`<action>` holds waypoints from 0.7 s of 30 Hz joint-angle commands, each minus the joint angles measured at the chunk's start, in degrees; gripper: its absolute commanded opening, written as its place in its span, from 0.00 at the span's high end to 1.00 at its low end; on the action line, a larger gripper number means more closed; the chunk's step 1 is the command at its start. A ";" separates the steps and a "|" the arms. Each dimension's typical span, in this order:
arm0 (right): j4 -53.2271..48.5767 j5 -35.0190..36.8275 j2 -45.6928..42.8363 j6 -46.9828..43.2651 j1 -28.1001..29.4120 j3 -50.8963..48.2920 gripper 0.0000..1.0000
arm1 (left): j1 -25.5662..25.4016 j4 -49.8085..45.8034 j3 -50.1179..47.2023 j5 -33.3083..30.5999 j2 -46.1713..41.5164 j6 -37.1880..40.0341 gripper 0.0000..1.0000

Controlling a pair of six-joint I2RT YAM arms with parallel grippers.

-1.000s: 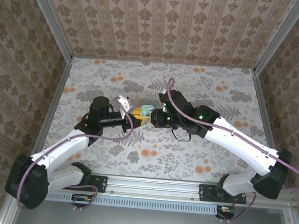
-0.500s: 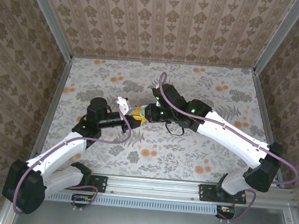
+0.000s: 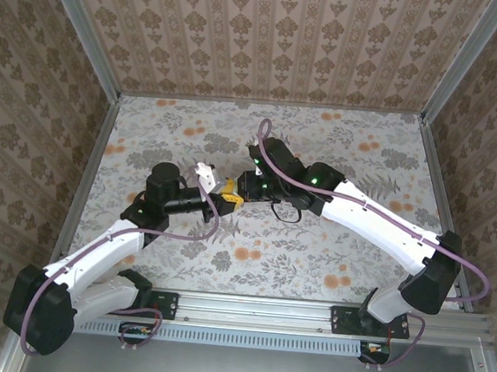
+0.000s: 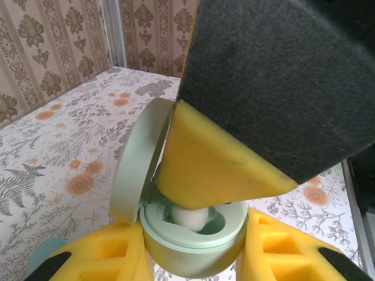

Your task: Insert wireless bluetooth earbuds into charging case

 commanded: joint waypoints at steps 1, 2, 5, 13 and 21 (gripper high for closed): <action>-2.23 -0.89 1.42 -1.35 0.29 1.55 0.84 | -0.27 0.85 -0.05 0.21 -1.38 1.67 1.00; -2.45 -1.07 1.51 -1.40 0.36 1.54 0.83 | -0.27 0.70 -0.10 0.15 -1.40 1.67 1.00; -3.19 -1.99 1.85 -1.45 0.57 1.85 0.82 | -0.27 0.18 -0.10 -0.20 -1.58 2.02 1.00; -4.90 -3.39 1.95 -1.01 0.78 3.21 0.72 | -0.35 0.09 -0.22 -0.52 -1.52 2.31 1.00; -4.40 -4.22 1.31 -0.07 0.48 4.05 0.66 | -0.35 -0.03 -0.28 -0.49 -1.48 2.50 1.00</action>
